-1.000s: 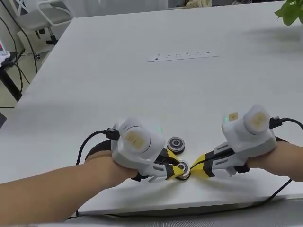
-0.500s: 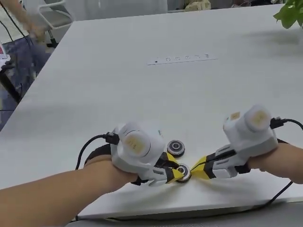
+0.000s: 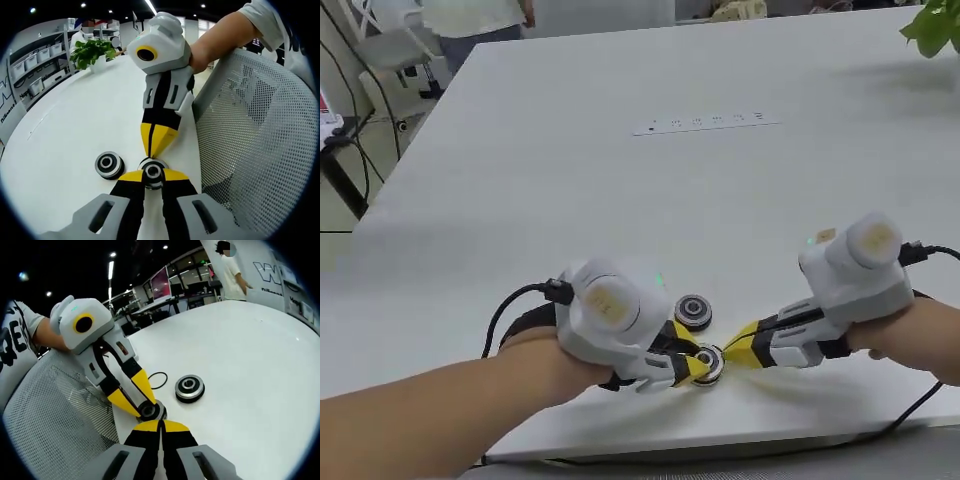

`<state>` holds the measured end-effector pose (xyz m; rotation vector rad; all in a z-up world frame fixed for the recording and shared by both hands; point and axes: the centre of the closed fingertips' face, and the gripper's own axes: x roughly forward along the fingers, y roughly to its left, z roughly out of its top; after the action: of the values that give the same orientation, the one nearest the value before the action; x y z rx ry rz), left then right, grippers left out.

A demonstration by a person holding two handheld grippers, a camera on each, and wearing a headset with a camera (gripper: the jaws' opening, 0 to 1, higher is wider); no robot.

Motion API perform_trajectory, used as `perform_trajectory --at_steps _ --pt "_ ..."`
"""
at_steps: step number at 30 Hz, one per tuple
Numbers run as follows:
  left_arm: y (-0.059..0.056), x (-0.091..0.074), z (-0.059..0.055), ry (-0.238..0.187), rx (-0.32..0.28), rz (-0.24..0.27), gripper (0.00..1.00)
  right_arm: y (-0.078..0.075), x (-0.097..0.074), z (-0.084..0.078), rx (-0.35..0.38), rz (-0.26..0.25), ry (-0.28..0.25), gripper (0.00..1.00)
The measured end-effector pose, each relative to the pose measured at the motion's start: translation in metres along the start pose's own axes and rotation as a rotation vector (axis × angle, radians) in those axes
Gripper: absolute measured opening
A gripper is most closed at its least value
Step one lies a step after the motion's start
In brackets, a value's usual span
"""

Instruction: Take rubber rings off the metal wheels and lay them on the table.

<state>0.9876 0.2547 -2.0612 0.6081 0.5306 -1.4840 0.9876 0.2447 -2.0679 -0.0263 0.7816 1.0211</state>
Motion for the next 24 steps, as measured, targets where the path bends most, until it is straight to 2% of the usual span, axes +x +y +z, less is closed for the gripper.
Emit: perform_trajectory --at_steps 24 --pt "0.0004 0.0009 -0.0003 0.016 -0.003 0.007 0.07 0.0064 0.0020 0.0071 -0.023 0.029 -0.022 0.00"
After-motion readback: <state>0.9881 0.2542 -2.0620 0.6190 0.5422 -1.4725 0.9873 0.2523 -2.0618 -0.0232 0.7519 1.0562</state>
